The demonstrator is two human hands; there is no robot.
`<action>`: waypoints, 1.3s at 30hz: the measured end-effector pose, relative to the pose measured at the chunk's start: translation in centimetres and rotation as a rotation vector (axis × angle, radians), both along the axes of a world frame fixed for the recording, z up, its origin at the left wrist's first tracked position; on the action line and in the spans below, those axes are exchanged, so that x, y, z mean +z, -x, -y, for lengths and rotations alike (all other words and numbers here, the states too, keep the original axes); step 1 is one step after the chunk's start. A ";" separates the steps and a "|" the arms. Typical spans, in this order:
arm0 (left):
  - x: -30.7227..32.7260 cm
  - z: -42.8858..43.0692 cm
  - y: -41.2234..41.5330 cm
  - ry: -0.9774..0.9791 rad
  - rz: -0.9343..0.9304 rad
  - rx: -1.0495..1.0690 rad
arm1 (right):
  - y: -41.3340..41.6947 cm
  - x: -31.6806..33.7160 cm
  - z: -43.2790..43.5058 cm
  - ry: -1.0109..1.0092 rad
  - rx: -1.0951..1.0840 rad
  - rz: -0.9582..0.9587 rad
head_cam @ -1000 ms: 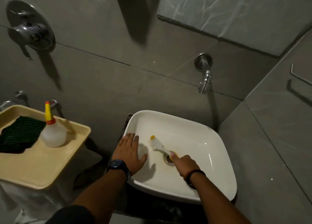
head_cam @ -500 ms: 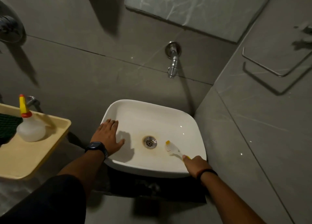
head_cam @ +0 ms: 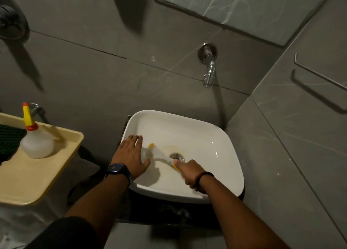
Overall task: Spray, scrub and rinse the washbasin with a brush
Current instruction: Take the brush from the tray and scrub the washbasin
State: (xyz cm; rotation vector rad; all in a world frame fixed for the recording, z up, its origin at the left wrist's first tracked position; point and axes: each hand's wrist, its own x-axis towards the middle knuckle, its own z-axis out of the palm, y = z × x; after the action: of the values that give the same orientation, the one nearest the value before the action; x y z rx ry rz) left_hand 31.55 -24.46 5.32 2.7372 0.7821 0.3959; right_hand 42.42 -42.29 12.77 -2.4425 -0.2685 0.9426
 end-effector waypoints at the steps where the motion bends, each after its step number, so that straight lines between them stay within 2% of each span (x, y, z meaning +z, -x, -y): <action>1: 0.0 0.0 -0.1 -0.006 0.002 0.000 | 0.0 -0.3 -0.7 0.001 0.031 -0.012; 3: 0.0 -0.1 -0.1 -0.001 0.001 0.004 | -0.3 -1.0 -1.6 0.025 0.067 0.103; 5: 0.0 -0.1 -0.1 0.005 0.004 0.005 | -1.6 -1.2 -1.2 0.115 -0.017 0.252; 7: 0.1 0.1 -0.1 -0.004 -0.005 0.001 | -3.1 -0.3 0.8 0.200 -0.140 0.315; 9: 0.1 0.2 0.0 -0.014 -0.021 -0.009 | -4.2 0.7 3.5 0.247 -0.214 0.295; 11: 0.3 0.3 0.0 -0.005 -0.029 -0.012 | -4.2 1.7 5.9 0.185 -0.262 0.185; 13: 0.5 0.2 0.0 0.008 -0.032 -0.021 | -3.0 2.3 7.5 0.174 -0.217 0.044; 14: 0.6 0.2 0.0 0.011 -0.039 -0.027 | -2.3 2.3 8.0 0.200 -0.168 0.036; 16: 0.7 0.3 0.2 0.011 -0.055 -0.031 | -1.6 2.1 8.9 0.312 -0.125 0.209; 18: 0.7 0.3 0.2 0.014 -0.058 -0.038 | -0.8 2.3 9.5 0.318 -0.181 0.238; 20: 0.7 0.4 0.3 0.024 -0.059 -0.045 | 0.6 2.2 9.6 0.204 -0.183 0.105; 22: 0.9 0.4 0.4 0.020 -0.060 -0.045 | 2.3 1.9 8.5 0.181 -0.098 -0.004; 23: 1.0 0.4 0.4 0.020 -0.059 -0.045 | 3.0 1.6 7.6 0.179 -0.027 -0.002; 25: 1.1 0.4 0.4 0.020 -0.058 -0.046 | 3.4 0.8 5.8 0.190 0.093 0.121; 27: 1.0 0.3 0.5 0.019 -0.065 -0.045 | 2.8 0.4 4.4 0.207 0.016 0.220; 29: 0.8 0.4 0.5 0.019 -0.053 -0.036 | 2.1 -0.1 3.5 0.161 -0.048 0.198; 32: 0.7 -0.1 0.4 0.001 -0.058 -0.028 | 2.1 -0.9 0.7 0.072 0.028 0.095; 34: 0.3 -0.3 0.5 0.005 -0.035 -0.004 | 1.7 -2.3 -0.9 0.072 0.074 0.127; 37: 0.0 0.2 0.6 0.000 -0.036 -0.007 | -0.3 -2.2 -0.4 0.183 -0.059 0.294; 39: 0.1 0.5 0.4 -0.006 -0.022 -0.015 | -1.9 -1.7 1.4 0.222 -0.176 0.330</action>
State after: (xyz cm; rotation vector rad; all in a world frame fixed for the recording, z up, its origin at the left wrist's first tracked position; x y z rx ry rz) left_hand 31.12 -24.91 5.41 2.7556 0.7669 0.3656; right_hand 44.32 -43.72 11.10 -2.7694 -0.0600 0.5146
